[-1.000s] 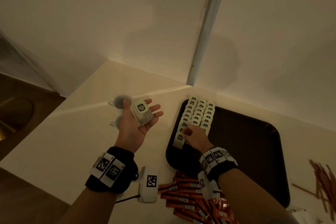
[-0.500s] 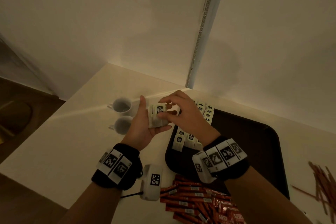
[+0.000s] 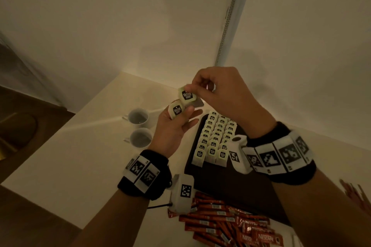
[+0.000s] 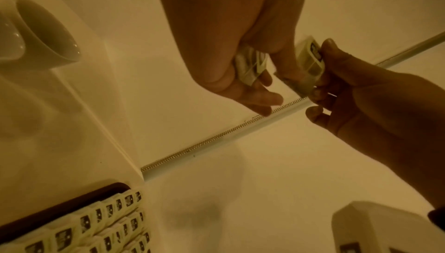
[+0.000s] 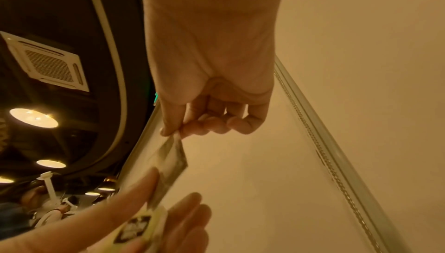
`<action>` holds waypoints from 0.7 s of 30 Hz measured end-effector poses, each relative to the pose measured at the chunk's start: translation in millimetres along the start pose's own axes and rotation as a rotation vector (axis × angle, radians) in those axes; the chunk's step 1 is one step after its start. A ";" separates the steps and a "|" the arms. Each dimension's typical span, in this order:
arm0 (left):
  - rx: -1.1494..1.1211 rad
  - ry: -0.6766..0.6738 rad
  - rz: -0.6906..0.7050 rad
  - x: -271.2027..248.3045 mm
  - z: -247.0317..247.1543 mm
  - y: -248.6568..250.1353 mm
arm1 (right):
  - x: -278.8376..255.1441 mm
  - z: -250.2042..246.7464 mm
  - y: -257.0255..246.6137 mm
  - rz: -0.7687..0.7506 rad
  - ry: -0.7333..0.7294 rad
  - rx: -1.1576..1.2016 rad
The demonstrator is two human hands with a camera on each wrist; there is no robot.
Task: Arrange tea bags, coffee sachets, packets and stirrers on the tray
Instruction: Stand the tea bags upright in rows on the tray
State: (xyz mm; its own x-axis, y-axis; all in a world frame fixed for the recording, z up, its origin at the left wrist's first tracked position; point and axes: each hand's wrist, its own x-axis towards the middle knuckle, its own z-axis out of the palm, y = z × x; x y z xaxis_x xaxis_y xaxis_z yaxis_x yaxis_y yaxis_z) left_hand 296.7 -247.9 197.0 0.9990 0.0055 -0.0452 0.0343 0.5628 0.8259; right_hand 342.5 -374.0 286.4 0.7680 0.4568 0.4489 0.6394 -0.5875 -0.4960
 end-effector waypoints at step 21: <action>-0.051 0.050 0.041 -17.9 14.0 20.2 | -11.7 -9.5 -6.4 0.143 -0.243 0.148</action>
State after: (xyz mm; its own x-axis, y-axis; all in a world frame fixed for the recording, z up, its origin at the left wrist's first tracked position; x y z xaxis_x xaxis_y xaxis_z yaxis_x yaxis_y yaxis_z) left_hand 279.8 -248.2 222.4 0.9967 0.0700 -0.0416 -0.0090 0.6023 0.7982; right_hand 329.1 -381.9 291.3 0.8256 0.5333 0.1844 0.5087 -0.5619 -0.6523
